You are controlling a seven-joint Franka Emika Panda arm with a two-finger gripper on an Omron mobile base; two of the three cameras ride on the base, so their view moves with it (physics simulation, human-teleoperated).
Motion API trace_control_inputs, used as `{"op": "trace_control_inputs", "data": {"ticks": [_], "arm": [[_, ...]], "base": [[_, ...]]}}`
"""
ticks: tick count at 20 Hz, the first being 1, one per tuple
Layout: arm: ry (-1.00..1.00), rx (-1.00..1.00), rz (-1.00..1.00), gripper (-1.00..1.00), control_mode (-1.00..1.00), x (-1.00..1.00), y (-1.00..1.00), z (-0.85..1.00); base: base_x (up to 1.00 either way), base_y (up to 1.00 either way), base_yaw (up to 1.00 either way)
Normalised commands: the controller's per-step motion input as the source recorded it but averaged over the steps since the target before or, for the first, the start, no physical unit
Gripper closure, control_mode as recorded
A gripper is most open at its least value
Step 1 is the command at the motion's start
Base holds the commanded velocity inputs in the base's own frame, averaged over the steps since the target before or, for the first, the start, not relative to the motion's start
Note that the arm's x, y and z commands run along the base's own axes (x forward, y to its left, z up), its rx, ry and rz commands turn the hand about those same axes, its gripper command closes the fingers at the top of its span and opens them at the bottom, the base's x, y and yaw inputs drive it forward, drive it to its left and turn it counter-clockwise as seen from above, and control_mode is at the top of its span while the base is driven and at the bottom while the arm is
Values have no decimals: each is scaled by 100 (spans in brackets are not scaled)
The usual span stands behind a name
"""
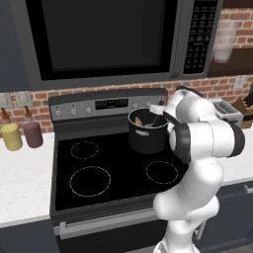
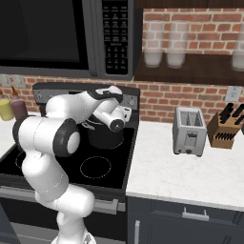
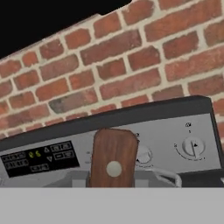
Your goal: Put the onion and cucumber in the pot. Retrieve the spatula and lightly stir the vegetables in the pot.
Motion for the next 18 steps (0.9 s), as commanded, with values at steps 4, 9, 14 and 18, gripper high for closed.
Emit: {"op": "trace_control_inputs", "data": {"ticks": [4,9,14,18], "arm": [[10,-18,0,100,-100,34,0,-11],[2,-17,0,100,-100,34,6,-7],[0,-21,0,100,-100,12,6,-2],[-2,-17,0,100,-100,0,20,0]], "base": [[0,0,0],[0,0,0],[0,0,0],[0,0,0]]}}
